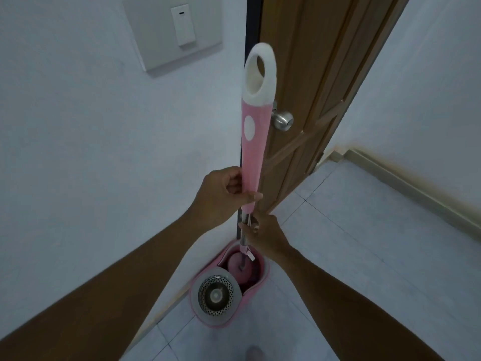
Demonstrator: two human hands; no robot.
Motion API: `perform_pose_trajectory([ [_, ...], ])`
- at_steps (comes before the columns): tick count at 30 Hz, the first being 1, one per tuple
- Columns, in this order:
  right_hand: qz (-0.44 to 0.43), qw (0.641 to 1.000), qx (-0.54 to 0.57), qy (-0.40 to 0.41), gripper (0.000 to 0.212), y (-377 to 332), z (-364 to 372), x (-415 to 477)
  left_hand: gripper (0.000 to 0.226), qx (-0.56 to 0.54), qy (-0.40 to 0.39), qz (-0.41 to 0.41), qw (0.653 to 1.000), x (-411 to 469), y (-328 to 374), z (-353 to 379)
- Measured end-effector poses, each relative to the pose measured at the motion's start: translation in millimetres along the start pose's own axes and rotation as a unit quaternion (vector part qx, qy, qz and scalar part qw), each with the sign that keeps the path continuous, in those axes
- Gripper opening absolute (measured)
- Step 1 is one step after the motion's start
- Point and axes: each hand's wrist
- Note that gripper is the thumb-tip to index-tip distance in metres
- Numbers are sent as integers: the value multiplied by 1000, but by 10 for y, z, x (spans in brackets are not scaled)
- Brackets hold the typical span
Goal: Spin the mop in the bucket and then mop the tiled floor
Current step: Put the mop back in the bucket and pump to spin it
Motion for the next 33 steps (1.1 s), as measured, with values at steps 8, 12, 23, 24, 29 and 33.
perform_pose_trajectory([
  [8,39,998,56,-15,27,-134,56,9,54,-23,-19,61,998,25,258,-201],
  [12,-3,997,75,33,17,-235,44,-69,55,-37,21,94,995,13,333,-269],
  [23,98,995,26,-20,9,-59,25,-14,48,-57,-83,49,994,-11,122,-232],
  [24,86,996,26,-22,8,-114,-35,16,48,-56,-75,61,994,16,199,-259],
  [29,0,997,66,33,32,-306,-133,26,49,-61,25,129,990,86,502,-282],
  [33,2,996,43,77,23,-247,-2,-31,54,-46,65,115,990,85,361,-188],
])
Point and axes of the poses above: each hand's wrist, its own x-axis towards the middle knuckle, its own z-axis out of the palm, y = z × x, and after that the axes turned 5 degrees about y, right-handed
